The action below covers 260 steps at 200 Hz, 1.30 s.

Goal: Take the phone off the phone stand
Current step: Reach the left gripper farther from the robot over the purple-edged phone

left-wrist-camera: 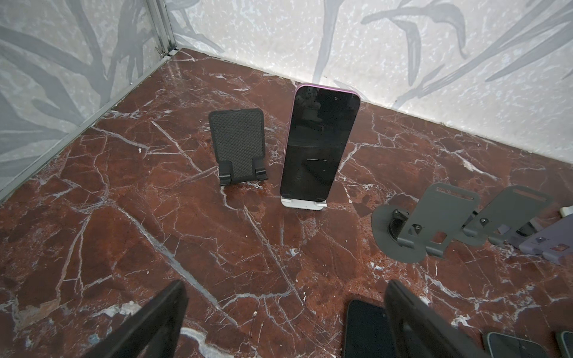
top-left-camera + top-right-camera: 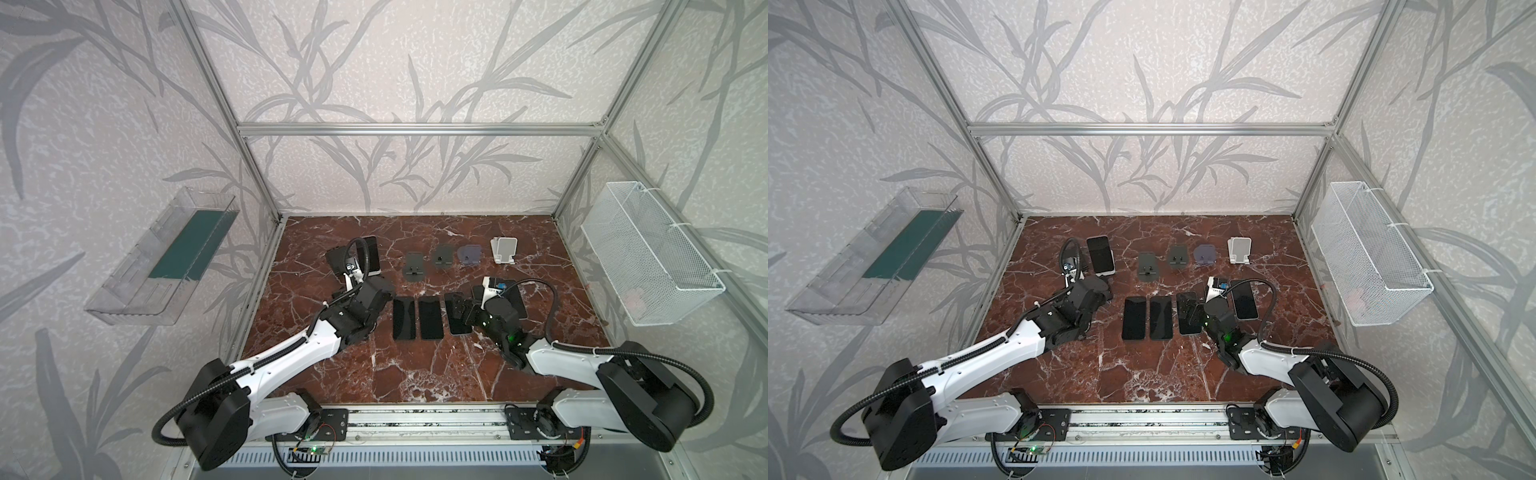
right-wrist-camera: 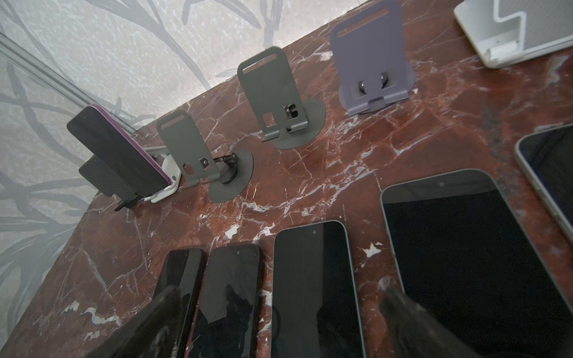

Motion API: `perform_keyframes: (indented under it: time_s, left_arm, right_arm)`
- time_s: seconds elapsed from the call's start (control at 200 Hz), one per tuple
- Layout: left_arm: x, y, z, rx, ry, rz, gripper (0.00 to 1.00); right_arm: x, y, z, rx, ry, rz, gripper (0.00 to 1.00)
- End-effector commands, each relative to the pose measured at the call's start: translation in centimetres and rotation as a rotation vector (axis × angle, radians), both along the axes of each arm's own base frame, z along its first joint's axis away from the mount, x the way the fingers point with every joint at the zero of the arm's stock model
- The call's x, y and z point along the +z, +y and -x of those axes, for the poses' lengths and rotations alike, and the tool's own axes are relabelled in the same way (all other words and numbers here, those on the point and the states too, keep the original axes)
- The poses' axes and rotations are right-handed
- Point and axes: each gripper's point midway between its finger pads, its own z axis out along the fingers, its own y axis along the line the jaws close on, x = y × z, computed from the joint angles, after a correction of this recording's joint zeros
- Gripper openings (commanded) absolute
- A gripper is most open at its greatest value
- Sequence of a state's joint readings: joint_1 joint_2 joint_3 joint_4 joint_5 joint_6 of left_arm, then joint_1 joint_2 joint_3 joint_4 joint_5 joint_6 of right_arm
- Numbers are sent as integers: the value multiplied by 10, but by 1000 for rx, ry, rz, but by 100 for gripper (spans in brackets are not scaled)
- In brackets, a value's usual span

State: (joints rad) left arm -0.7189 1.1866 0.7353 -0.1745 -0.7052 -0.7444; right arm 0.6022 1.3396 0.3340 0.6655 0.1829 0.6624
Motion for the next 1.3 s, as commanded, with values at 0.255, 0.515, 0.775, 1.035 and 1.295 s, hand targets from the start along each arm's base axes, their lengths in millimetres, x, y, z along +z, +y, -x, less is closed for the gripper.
perform_keyframes:
  time_s: [0.255,0.515,0.775,1.035,1.295]
  left_arm:
    - [15,17,6,43,-92,9,99]
    - [24,12,-2,11,-102,-66,99]
    - [46,6,-31,-104,23,-266,99]
    - [51,11,-75,-149,119,-152,99]
    - [69,-3,-113,-222,250,-223,99]
  right_arm:
    - [6,23,-5,85,-11,-41,100]
    - [2,22,-6,79,4,-27,100]
    - [-2,22,-7,68,23,-35,99]
    - [0,21,-7,65,17,-38,99]
    - [3,21,-6,67,3,-49,99]
